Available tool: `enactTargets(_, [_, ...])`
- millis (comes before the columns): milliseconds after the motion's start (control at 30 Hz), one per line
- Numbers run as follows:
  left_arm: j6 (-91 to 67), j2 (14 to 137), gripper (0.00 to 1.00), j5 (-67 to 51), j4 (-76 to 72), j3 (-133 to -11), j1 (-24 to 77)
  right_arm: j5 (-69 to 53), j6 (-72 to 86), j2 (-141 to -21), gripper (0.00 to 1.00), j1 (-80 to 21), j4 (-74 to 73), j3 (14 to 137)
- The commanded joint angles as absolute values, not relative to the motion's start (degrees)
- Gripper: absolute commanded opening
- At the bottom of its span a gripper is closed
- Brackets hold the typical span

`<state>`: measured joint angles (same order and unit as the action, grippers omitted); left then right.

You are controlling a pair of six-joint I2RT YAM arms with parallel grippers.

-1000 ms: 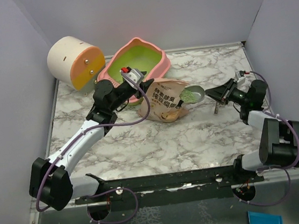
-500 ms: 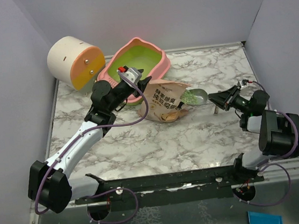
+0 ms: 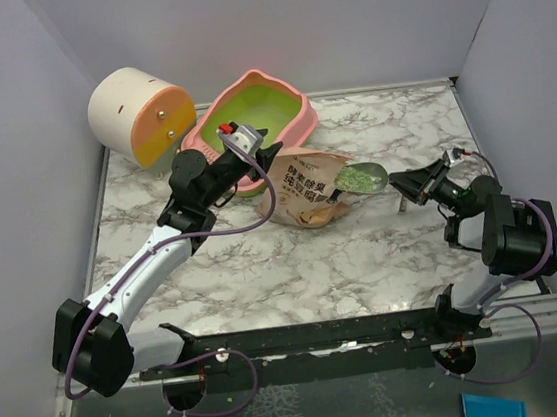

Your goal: Fill the litter box with clean litter

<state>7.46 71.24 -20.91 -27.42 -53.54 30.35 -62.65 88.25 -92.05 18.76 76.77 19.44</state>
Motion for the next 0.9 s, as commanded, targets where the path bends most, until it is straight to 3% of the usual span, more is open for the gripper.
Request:
enactTargets(0, [6.51, 70.67, 0.44, -20.86, -28.92, -53.28, 29.98, -64.13, 89.06, -92.15, 0.01, 19.03, 78.25, 19.75])
enactTargets(533, [5.54, 70.72, 0.44, -19.30, -28.96, -53.27, 30.02, -58.22, 86.98, -82.34, 0.01, 22.38, 62.08, 17.39])
enactTargets(867, [5.29, 70.58, 0.43, -18.51, -28.94, -53.25, 29.88, -60.08, 89.23, -82.27, 0.01, 25.99, 63.81, 17.98])
